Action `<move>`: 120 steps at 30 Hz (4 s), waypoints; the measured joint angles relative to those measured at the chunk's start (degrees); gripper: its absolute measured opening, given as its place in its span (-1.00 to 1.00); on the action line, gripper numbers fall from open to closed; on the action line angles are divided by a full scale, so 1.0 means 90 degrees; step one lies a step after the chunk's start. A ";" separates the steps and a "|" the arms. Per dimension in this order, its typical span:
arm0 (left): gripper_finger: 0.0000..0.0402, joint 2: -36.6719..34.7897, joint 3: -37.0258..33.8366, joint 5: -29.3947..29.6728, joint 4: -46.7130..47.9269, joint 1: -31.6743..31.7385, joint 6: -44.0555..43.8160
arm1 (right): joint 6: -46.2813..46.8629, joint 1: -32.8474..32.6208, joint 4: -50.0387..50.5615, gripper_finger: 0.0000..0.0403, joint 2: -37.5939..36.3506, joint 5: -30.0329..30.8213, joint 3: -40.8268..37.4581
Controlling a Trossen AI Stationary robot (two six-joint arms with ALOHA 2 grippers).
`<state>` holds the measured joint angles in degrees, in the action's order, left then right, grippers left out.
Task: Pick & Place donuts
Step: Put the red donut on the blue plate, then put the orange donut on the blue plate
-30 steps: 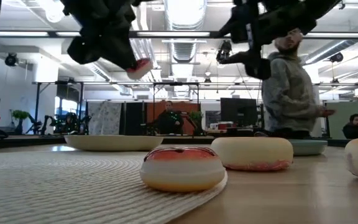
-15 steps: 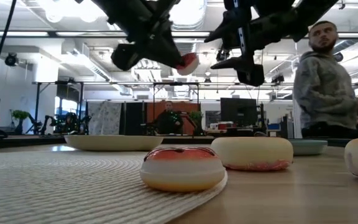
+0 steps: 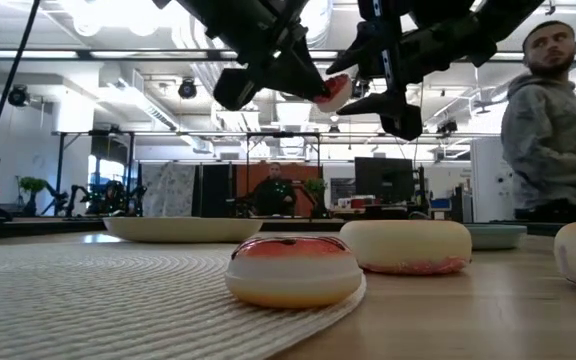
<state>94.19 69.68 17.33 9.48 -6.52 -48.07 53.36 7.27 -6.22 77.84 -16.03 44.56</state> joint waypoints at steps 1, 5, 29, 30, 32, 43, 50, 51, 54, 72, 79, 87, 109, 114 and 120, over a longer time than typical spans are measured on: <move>-1.00 0.0016 0.0009 -0.0015 0.0008 0.0000 0.0010 | -0.0001 0.0000 0.0000 0.12 0.0000 0.0000 0.0000; -1.00 0.0019 0.0033 -0.0013 0.0017 0.0037 0.0032 | 0.0001 0.0000 0.0023 0.04 0.0000 -0.0029 0.0000; -0.30 0.0005 0.0035 0.0099 -0.0124 0.0131 0.0354 | -0.0181 0.0098 0.0767 -0.93 -0.0098 0.0166 0.0000; -0.23 0.0001 0.0035 0.0101 -0.0122 0.0131 0.0372 | -0.0183 0.0149 0.0938 -0.93 -0.0155 0.0247 0.0000; -0.12 -0.0004 0.0035 0.0101 -0.0078 0.0131 0.0379 | -0.0225 0.0299 0.1521 -0.93 -0.0346 0.0354 0.0000; 0.01 -0.0135 0.0030 -0.0056 0.1153 0.0149 0.0541 | -0.1648 0.1715 0.5767 -0.93 -0.1142 0.0112 -0.0125; 0.01 -0.0186 0.0028 -0.0078 0.1172 0.0204 0.0665 | -0.1999 0.1788 0.5271 -0.93 -0.0190 0.0001 -0.0310; 0.01 -0.0201 0.0028 -0.0093 0.1214 0.0204 0.0663 | -0.2098 0.1787 0.5184 -0.93 -0.0031 -0.0039 -0.0311; 0.01 -0.0220 0.0028 -0.0144 0.1352 0.0189 0.0595 | -0.2317 0.1781 0.5082 -0.91 0.0320 -0.0033 -0.0311; 0.01 -0.0245 0.0016 -0.0158 0.1810 0.0129 0.0505 | -0.2688 0.1778 0.5361 -0.25 -0.0102 0.1602 -0.0130; 0.01 -0.0247 -0.0058 -0.1450 0.1795 -0.0220 0.1559 | -0.3811 0.1306 0.5319 -0.20 -0.0966 0.1639 -0.0129; 0.01 -0.0236 -0.0701 -0.2044 0.0888 -0.0832 0.1698 | -0.3346 0.0567 0.5783 -0.21 -0.1850 0.1792 -0.0266; -0.04 0.2622 0.1458 -0.1780 0.1431 -0.2124 0.1047 | -0.1174 -0.2134 0.5862 -0.22 -0.2055 0.2709 -0.0486; -0.07 0.2837 0.1750 -0.1747 0.1611 -0.2118 0.1014 | -0.1110 -0.2239 0.5858 -0.22 -0.2055 0.2814 -0.0486; -0.41 0.2842 0.1711 -0.1751 0.1628 -0.2108 0.1056 | -0.1109 -0.2242 0.5858 -0.22 -0.2055 0.2896 -0.0488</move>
<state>119.77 85.08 1.56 24.14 -25.50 -38.57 43.38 -12.91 46.50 59.35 10.03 40.16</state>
